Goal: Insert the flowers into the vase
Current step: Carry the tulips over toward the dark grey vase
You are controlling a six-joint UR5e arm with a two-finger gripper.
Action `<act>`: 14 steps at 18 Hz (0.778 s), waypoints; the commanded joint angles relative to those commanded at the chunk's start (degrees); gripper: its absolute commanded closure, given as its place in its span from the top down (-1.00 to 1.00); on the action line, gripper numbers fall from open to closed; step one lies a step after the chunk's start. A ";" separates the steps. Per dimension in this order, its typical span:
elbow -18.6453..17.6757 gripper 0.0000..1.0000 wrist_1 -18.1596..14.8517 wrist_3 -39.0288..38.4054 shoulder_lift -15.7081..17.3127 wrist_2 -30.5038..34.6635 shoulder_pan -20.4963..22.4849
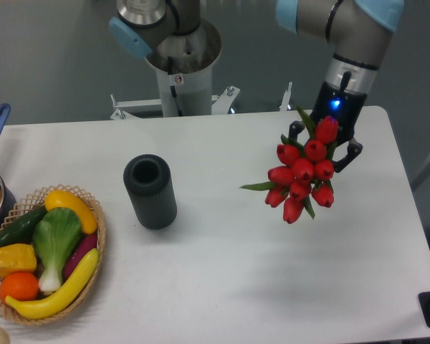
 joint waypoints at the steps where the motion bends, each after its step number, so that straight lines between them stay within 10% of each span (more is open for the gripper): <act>1: 0.00 -0.92 0.00 -0.35 0.09 -1.67 -0.09; 14: -1.05 -0.92 0.00 -6.42 4.39 -15.74 -0.97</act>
